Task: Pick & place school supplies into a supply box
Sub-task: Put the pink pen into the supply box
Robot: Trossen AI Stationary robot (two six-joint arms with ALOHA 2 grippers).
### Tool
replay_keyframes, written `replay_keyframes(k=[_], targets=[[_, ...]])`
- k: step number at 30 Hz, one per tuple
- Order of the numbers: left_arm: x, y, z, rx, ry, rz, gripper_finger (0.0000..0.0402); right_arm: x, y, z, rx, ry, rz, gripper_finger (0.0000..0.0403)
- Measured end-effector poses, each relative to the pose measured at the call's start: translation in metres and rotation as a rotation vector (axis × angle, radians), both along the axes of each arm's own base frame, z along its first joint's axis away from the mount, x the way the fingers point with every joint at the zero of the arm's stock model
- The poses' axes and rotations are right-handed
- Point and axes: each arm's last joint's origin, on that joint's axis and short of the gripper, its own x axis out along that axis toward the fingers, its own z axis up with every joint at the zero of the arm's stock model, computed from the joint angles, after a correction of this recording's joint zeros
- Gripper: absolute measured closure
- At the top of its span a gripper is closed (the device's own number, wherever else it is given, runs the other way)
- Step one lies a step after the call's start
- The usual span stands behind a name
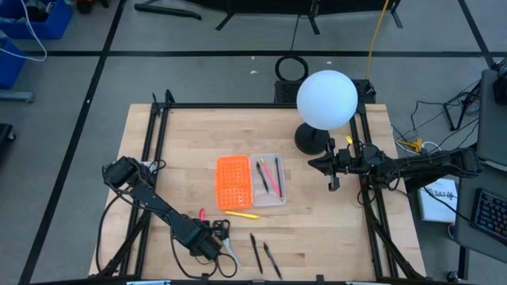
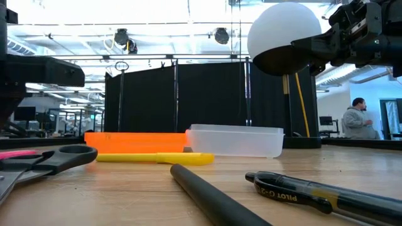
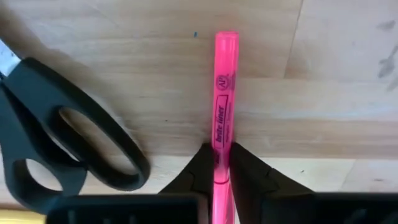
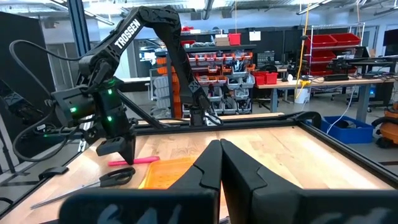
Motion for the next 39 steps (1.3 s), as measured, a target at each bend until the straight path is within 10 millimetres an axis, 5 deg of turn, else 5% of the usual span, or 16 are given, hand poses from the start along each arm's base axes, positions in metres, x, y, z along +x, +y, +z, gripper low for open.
replay_keyframes(k=[32, 39], targets=[[-0.006, -0.007, 0.028, 0.038, -0.240, 0.075, 0.0382, 0.000, 0.000, 0.000, 0.000, 0.000, 0.000, 0.0403], [0.009, 0.012, 0.029, 0.065, -0.241, 0.076, 0.0379, 0.000, 0.000, 0.000, 0.013, 0.000, 0.001, 0.0403]])
